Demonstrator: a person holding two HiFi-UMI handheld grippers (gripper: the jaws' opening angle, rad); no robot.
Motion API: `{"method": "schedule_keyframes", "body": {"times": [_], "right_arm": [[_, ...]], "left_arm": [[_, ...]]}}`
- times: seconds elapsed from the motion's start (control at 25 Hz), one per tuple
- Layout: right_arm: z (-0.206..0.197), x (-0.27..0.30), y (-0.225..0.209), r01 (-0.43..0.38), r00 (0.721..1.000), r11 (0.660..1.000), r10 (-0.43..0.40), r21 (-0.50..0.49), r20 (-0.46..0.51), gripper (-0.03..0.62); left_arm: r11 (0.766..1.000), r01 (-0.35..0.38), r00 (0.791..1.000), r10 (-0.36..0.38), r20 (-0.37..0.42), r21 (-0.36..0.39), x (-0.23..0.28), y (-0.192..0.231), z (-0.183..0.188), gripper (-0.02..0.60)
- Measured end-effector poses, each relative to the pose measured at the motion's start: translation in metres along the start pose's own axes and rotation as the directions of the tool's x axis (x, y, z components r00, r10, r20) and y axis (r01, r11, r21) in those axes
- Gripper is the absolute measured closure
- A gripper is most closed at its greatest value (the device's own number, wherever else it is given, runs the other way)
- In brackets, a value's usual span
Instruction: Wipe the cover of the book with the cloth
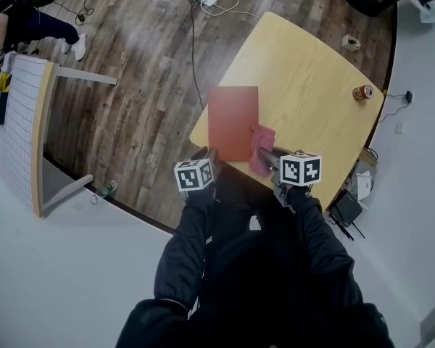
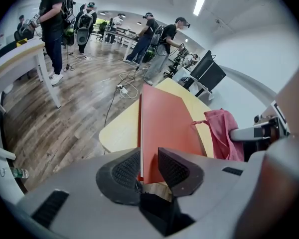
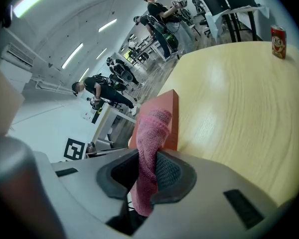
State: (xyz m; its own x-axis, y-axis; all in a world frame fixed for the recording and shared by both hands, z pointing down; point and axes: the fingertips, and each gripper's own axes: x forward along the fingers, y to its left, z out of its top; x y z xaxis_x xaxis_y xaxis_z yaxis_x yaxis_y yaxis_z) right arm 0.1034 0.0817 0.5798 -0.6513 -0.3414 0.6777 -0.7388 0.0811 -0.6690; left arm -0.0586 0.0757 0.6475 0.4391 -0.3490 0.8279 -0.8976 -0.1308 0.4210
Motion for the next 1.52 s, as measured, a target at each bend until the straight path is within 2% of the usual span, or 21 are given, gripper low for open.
{"method": "schedule_keyframes", "body": {"times": [0.16, 0.32, 0.48, 0.6, 0.8, 1.2, 1.52], "right_arm": [[0.013, -0.013, 0.018, -0.025, 0.999, 0.999, 0.026, -0.023, 0.042, 0.517], [0.032, -0.031, 0.042, -0.037, 0.994, 0.997, 0.044, -0.073, 0.095, 0.517], [0.058, -0.053, 0.074, -0.023, 0.984, 0.987, 0.051, -0.160, 0.170, 0.517], [0.076, -0.071, 0.097, 0.015, 0.971, 0.967, 0.046, -0.254, 0.233, 0.517], [0.094, -0.108, 0.128, 0.077, 0.939, 0.928, 0.056, -0.366, 0.339, 0.517], [0.103, -0.172, 0.163, 0.185, 0.869, 0.863, 0.079, -0.470, 0.488, 0.517], [0.104, -0.205, 0.192, 0.234, 0.833, 0.809, 0.119, -0.539, 0.540, 0.517]], "left_arm": [[1.000, -0.015, 0.999, 0.014, 0.046, 0.013, -0.012, -0.007, 0.015, 0.463], [0.999, -0.038, 0.990, 0.035, 0.134, 0.018, -0.036, -0.020, 0.041, 0.463], [0.998, -0.046, 0.971, 0.034, 0.237, 0.044, -0.069, -0.043, 0.072, 0.465], [0.996, -0.044, 0.951, 0.017, 0.308, 0.080, -0.093, -0.067, 0.091, 0.491], [0.984, -0.050, 0.927, -0.017, 0.374, 0.169, -0.129, -0.109, 0.110, 0.529], [0.961, -0.077, 0.833, -0.084, 0.547, 0.266, -0.203, -0.168, 0.142, 0.546], [0.940, -0.074, 0.788, -0.150, 0.597, 0.333, -0.232, -0.207, 0.149, 0.548]]}}
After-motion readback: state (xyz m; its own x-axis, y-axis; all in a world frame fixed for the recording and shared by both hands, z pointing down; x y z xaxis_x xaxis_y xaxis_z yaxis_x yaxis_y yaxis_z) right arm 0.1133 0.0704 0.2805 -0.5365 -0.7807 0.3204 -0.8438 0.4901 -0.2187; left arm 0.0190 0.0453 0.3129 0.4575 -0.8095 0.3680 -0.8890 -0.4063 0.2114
